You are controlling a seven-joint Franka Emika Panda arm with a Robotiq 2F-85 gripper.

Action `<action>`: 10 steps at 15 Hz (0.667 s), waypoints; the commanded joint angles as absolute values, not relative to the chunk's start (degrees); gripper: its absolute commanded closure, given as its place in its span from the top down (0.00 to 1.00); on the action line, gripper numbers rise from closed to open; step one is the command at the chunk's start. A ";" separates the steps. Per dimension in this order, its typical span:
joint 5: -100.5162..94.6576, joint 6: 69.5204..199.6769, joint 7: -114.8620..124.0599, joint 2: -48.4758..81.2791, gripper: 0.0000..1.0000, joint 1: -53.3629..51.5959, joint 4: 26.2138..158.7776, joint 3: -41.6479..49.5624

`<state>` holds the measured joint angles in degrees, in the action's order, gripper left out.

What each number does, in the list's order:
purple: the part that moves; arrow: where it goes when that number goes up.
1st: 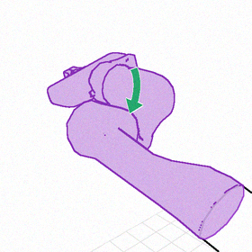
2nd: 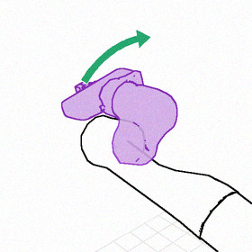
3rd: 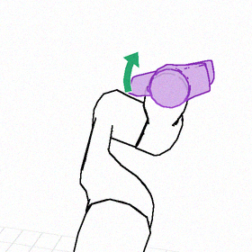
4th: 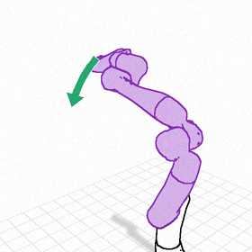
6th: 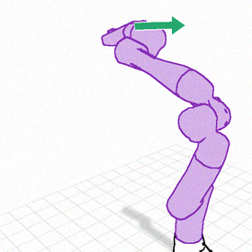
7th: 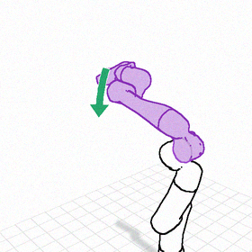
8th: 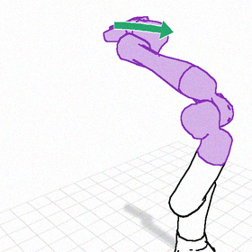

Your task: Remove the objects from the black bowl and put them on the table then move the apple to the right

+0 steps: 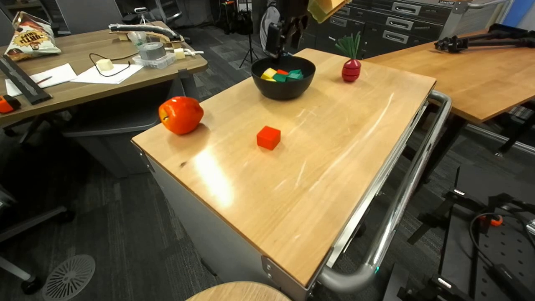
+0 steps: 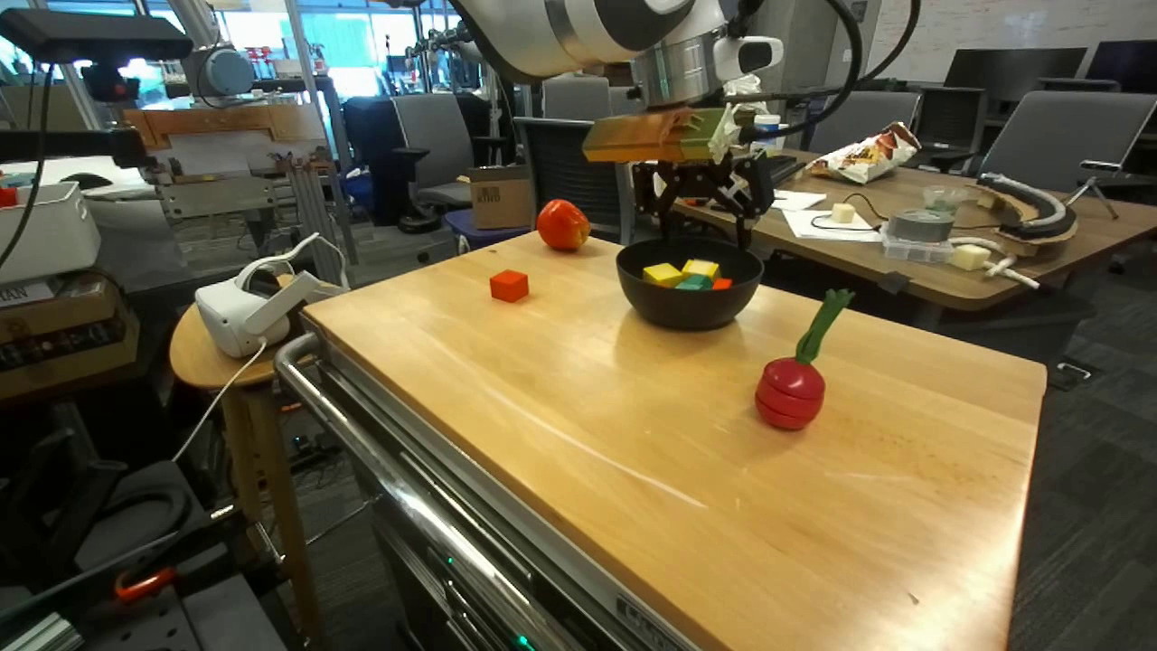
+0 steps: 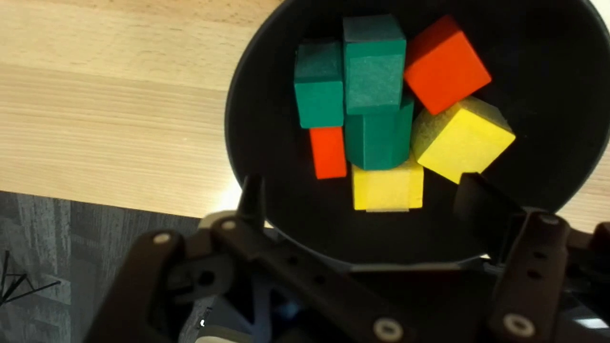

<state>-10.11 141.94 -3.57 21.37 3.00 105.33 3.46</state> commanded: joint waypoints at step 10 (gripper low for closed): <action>-15.36 137.21 1.36 35.36 1.00 -1.22 89.87 5.66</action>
